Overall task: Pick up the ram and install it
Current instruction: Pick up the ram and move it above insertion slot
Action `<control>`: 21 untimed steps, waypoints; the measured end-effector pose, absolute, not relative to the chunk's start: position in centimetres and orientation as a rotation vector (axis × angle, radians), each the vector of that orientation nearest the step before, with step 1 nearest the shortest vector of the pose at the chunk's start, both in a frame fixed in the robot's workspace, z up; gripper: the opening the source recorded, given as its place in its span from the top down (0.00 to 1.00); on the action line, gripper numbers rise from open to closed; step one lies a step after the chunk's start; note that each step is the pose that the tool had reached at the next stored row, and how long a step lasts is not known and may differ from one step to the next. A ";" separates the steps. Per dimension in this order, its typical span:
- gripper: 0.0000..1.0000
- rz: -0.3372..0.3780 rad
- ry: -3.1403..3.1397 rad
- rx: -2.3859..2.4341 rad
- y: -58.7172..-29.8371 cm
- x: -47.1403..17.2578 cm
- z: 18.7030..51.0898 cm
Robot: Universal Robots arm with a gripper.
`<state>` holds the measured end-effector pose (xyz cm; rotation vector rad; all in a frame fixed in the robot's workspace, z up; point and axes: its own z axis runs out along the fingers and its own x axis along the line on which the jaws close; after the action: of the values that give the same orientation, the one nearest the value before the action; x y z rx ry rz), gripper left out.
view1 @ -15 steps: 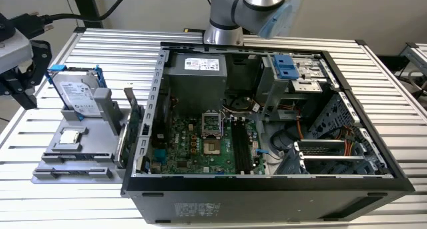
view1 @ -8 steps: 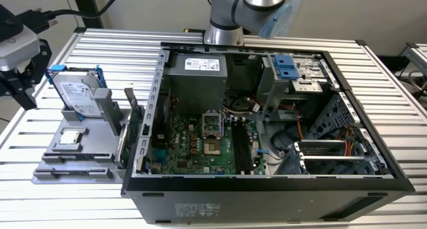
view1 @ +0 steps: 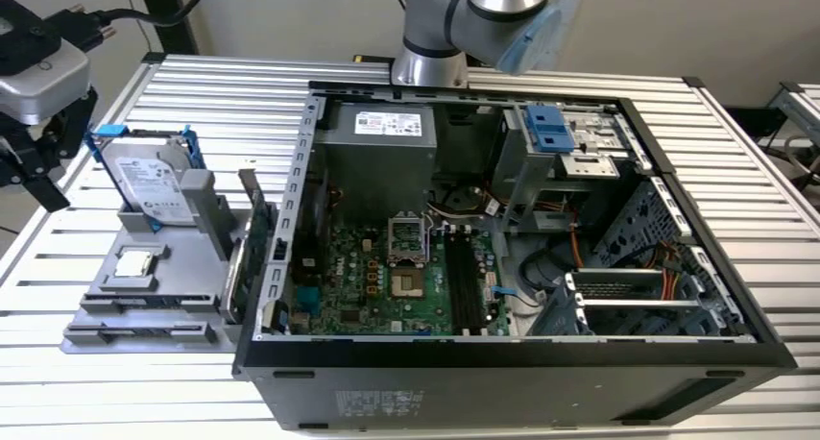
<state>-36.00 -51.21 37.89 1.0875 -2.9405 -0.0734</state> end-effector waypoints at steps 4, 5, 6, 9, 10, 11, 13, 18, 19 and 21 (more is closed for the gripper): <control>1.00 -0.073 -2.898 1.192 -51.2 -36.0 37.9; 1.00 -0.073 -2.886 1.218 -51.2 -36.0 37.9; 1.00 -0.073 -2.875 1.245 -51.2 -36.0 37.9; 1.00 -0.072 -2.838 1.323 -51.2 -36.0 37.9; 1.00 -0.072 -2.826 1.349 -51.2 -36.0 37.9; 1.00 -0.072 -2.814 1.373 -51.2 -36.0 37.9; 1.00 -0.071 -2.787 1.424 -51.2 -36.0 37.9; 1.00 -0.071 -2.717 1.549 -51.2 -36.0 37.9; 1.00 -0.070 -2.703 1.573 -51.2 -36.0 37.9; 1.00 -0.070 -2.673 1.622 -51.2 -36.0 37.9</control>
<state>-36.01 -51.21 37.89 1.6219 -2.6727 -0.0699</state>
